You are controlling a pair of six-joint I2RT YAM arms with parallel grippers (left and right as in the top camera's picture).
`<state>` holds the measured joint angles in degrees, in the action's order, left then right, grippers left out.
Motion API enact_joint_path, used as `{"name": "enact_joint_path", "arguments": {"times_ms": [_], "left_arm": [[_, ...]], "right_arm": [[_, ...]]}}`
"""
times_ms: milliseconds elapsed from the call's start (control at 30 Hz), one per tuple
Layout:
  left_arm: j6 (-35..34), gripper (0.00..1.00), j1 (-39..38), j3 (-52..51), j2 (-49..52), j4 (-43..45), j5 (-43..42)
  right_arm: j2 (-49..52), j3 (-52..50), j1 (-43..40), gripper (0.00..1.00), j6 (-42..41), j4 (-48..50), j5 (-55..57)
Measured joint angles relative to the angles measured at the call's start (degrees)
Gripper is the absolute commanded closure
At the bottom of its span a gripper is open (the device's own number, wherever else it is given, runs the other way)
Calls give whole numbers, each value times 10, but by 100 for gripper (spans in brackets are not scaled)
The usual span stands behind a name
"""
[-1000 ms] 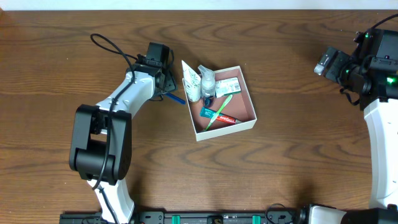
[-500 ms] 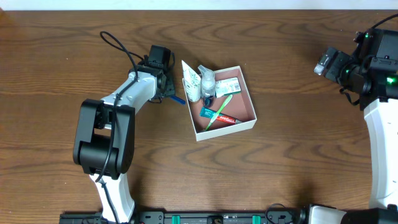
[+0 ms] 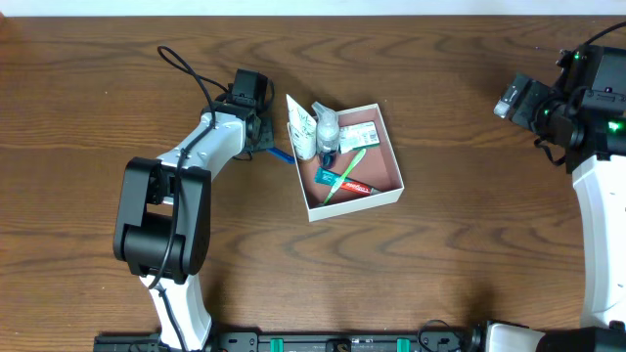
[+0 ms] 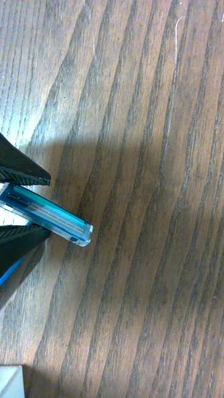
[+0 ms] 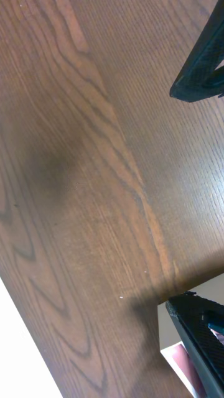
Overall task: Pack container
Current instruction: 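Lower the left gripper onto the blue razor head and grasp it, then carry the blue razor with the left gripper over the box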
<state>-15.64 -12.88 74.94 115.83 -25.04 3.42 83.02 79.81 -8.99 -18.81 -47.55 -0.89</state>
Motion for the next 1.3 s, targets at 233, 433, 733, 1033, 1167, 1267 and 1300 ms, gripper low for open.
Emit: {"name": "enact_joint_path", "arguments": {"times_ms": [233,433,733,1033,1167,1267,1300], "left_arm": [[7,93,0,1,-3,-4,4],[4,94,0,0,-1,-1,5],[4,94,0,0,-2,-3,5],[4,94,19,0,-76,-19,4],[2,94,39,0,-139,-33,4],[0,95,49,0,-180,-49,4],[0,94,51,0,-200,-57,4]], "right_arm": [[0,0,0,1,0,0,0],[0,0,0,1,0,0,0],[0,0,0,1,0,0,0],[0,0,0,1,0,0,0],[0,0,0,1,0,0,0],[0,0,0,1,0,0,0],[0,0,0,1,0,0,0]]}}
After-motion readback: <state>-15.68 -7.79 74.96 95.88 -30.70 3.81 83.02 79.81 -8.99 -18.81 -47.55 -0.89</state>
